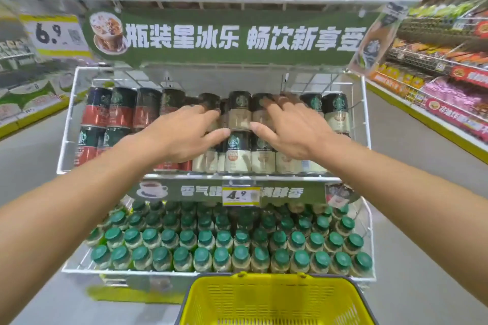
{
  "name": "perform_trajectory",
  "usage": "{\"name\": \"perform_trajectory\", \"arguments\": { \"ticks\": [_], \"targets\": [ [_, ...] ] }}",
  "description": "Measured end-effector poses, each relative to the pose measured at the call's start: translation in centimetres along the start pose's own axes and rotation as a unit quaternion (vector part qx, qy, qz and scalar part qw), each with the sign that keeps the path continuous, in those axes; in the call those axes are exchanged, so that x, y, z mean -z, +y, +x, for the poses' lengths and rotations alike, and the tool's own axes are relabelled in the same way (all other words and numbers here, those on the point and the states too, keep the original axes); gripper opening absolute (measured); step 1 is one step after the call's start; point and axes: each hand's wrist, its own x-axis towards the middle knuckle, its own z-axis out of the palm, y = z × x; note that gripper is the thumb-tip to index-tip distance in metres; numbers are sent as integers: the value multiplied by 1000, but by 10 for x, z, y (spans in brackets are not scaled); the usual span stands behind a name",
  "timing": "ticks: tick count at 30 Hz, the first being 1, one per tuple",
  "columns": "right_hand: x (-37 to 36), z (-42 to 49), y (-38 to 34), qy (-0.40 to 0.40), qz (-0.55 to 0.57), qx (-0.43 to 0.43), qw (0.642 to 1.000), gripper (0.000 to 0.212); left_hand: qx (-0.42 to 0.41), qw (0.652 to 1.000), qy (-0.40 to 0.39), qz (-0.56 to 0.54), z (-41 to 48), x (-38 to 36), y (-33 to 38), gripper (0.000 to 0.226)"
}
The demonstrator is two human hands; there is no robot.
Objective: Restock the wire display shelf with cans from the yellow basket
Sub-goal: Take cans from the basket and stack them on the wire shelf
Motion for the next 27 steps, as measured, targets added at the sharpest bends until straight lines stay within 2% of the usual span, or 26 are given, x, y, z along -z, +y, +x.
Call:
{"name": "perform_trajectory", "arguments": {
  "ticks": [4, 5, 9, 16, 19, 23, 27],
  "targets": [
    [-15, -54, 12, -43, -20, -21, 999, 85, -19, 999, -41, -28, -47, -23, 22, 101],
    [-20, -69, 14, -51, -15, -28, 998, 86, -24, 998, -44, -29, -59, -32, 26, 101],
    [-50, -136, 17, -70, 9, -45, 997, 86, -53, 996, -55, -37, -96, -77, 49, 79],
    [-131, -236, 1, -138, 52, -55, 988, 88, -83, 986, -132, -66, -153, -194, 101, 75],
    [-173, -273, -14, -175, 58, -28, 982, 88, -92, 972, -206, -64, -179, -249, 119, 76],
    [-226, -301, -33, -248, 72, -5, 966, 86, -82, 936, -335, -69, -206, -310, 129, 82],
    [-271, -313, -43, -290, 72, 10, 954, 80, -67, 911, -402, -58, -222, -352, 128, 82]
  ]
}}
